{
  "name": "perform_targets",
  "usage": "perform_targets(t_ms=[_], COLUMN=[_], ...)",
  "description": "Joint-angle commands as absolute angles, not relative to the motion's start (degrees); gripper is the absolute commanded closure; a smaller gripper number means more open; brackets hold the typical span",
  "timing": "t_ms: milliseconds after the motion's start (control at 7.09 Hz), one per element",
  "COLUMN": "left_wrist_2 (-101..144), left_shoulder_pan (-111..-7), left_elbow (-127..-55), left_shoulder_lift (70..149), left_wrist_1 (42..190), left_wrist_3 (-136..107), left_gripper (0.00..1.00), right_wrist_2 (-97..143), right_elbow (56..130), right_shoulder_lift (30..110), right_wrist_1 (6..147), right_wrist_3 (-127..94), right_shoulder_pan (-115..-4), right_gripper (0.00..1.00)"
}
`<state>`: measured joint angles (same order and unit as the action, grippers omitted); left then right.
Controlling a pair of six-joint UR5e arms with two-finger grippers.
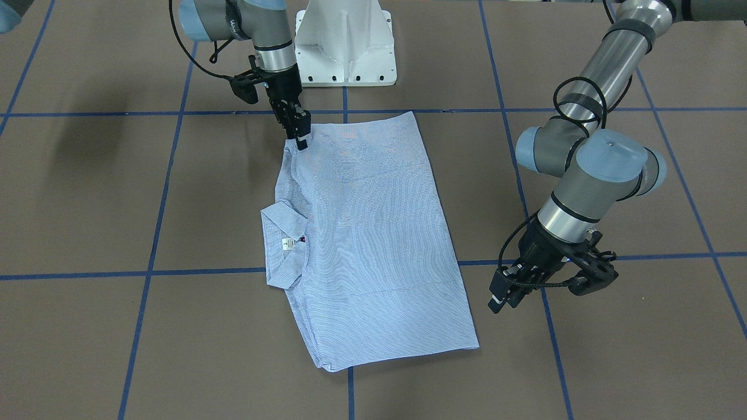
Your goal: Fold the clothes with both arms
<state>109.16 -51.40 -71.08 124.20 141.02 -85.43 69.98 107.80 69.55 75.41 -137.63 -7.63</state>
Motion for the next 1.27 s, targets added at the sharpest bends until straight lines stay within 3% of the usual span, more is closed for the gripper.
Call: perform_targets(t_ms=[0,423,1128], left_wrist_2=[109.25,109.42,107.59], left_shoulder_pan=[-51.33,-50.98,-33.81], left_elbow=[-71.81,-75.12,-104.87], left_shoulder_lift=[123.93,122.19,100.79], left_wrist_1=[140.19,140.19,139.92], left_wrist_3=[-85.43,-87.0,-109.73], left_gripper=[0.47,0.47,0.46], right_wrist_2=[70.05,70.05,70.4], right_elbow=[108.1,114.49,116.02], right_shoulder_lift=[69.52,70.4,70.58], right_wrist_1=[75.41,80.64,82.88], right_wrist_3=[-137.72,-137.81,-138.34], right_shoulder_pan=[-7.65,-7.82,-6.59], right_gripper=[1.0,1.0,1.0])
